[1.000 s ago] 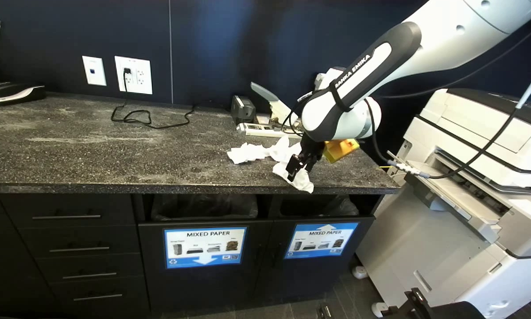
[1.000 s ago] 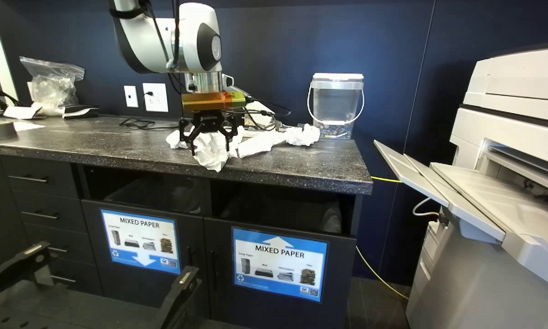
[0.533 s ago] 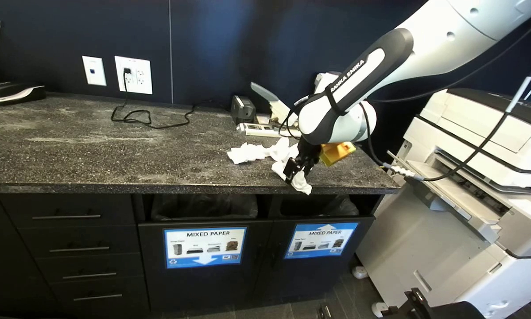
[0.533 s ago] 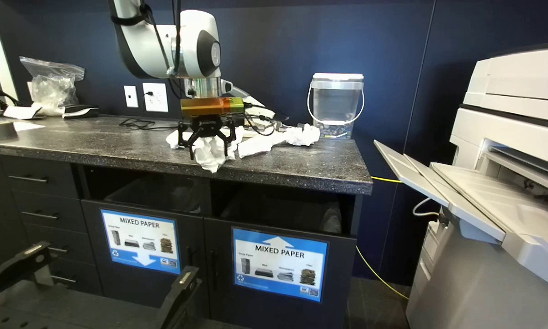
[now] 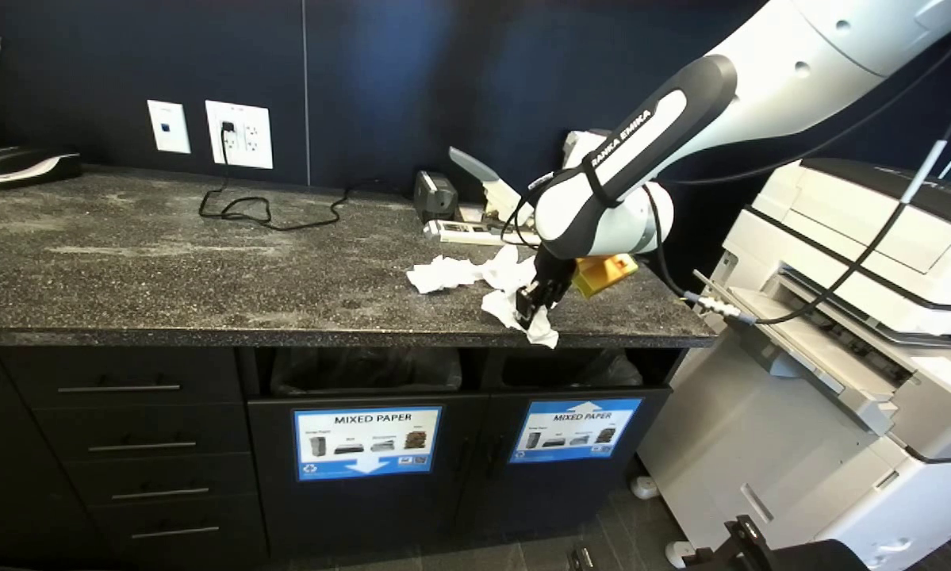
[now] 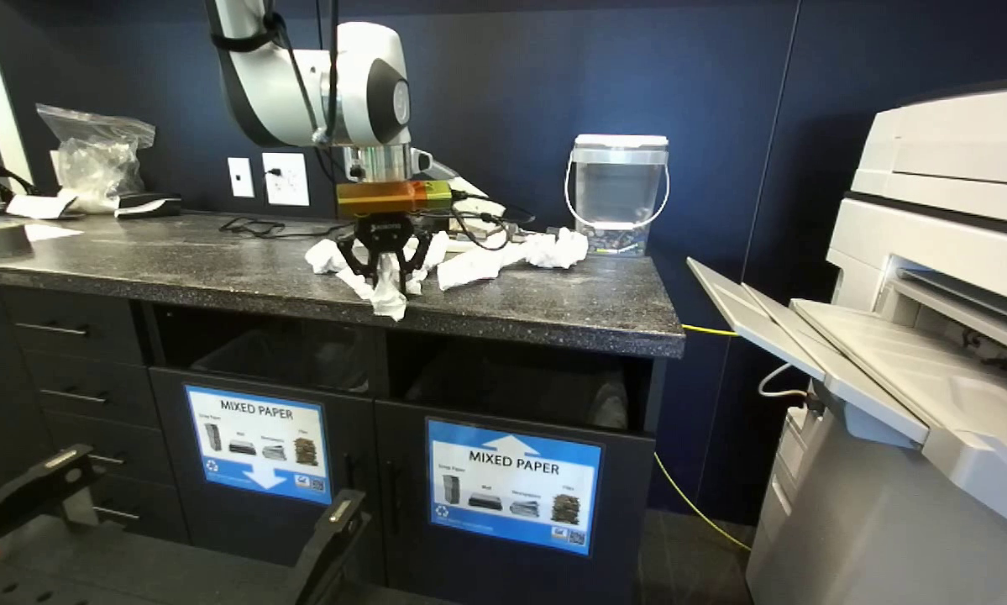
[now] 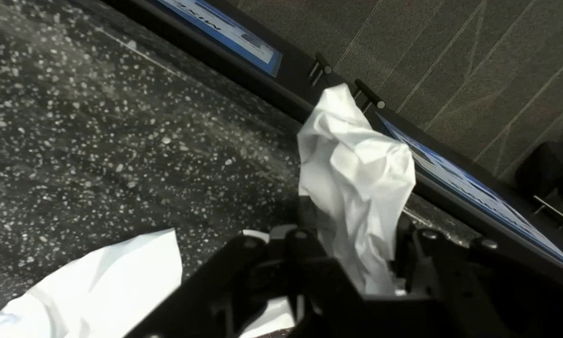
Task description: Place the papers on the counter inside the bin on the right
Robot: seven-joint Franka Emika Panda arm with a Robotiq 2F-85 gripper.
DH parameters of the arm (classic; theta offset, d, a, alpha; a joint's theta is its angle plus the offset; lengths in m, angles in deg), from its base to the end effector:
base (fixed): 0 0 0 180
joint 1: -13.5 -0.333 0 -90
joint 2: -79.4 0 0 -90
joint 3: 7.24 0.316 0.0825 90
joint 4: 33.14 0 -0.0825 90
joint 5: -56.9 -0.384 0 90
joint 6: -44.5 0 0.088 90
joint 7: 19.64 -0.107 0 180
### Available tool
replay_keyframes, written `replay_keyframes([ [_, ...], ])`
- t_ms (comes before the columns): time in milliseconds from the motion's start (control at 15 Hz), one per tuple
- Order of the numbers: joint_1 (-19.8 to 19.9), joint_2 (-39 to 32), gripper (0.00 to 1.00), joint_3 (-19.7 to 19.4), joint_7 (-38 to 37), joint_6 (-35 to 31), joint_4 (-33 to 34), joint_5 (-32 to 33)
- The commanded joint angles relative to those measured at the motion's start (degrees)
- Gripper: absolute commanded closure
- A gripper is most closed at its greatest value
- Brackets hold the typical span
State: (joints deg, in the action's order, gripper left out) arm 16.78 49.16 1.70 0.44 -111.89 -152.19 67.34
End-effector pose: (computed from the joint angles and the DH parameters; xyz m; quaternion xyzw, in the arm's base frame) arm 0.5950 0.0649 0.1850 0.9553 0.2878 0.0664 0.0119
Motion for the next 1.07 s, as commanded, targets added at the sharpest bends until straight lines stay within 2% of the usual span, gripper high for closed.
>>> replay_keyframes([
  [0, -1.18, -0.88, 0.88, -1.24, -0.38, 0.74, 1.37, -0.62],
  [200, -1.53, -0.40, 0.92, -2.47, -1.27, 0.70, 0.47, 0.00],
  [400, -1.31, 0.45, 0.87, -3.45, -1.50, 0.54, -1.13, 0.28],
  [1000, -0.33, 6.28, 0.88, -8.72, -2.78, -1.65, -11.47, 1.71],
])
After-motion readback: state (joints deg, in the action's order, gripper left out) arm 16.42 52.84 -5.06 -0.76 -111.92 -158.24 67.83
